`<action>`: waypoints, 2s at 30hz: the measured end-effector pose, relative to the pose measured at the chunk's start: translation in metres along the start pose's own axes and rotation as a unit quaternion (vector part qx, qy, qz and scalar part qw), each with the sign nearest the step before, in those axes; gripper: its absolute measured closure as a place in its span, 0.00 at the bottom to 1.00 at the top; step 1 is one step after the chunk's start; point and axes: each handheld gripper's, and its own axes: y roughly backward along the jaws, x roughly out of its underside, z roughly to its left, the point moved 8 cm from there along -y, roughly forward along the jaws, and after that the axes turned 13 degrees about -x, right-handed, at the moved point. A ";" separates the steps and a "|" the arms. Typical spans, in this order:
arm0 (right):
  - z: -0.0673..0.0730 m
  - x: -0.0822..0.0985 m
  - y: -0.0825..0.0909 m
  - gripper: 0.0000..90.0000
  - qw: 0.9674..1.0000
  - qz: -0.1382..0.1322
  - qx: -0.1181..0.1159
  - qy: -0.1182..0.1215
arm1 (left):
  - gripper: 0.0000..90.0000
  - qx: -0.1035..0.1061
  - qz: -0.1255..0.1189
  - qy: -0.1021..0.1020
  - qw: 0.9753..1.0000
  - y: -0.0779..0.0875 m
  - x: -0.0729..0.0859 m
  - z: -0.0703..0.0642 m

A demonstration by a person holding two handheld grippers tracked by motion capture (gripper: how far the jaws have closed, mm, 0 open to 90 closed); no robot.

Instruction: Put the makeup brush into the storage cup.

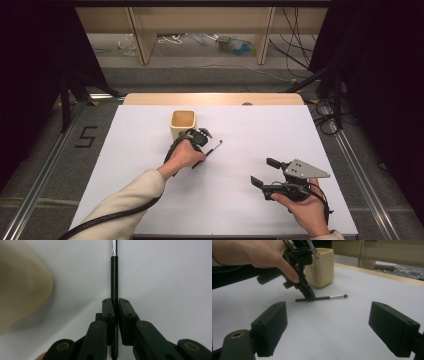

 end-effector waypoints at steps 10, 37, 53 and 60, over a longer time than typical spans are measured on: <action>0.000 -0.001 -0.002 0.18 1.000 -0.014 -0.002 0.001 | 0.94 0.010 -0.056 0.018 0.998 0.013 -0.001 0.004; 0.002 -0.003 -0.008 0.18 1.000 -0.017 -0.002 -0.001 | 0.94 0.041 -0.299 0.072 0.951 0.056 0.022 0.010; 0.006 -0.004 -0.014 0.18 1.000 -0.019 -0.005 -0.001 | 0.94 0.046 -0.365 0.079 0.927 0.077 0.041 0.001; 0.010 -0.005 -0.017 0.18 1.000 -0.023 -0.018 -0.010 | 0.94 0.048 -0.368 0.073 0.926 0.078 0.051 0.002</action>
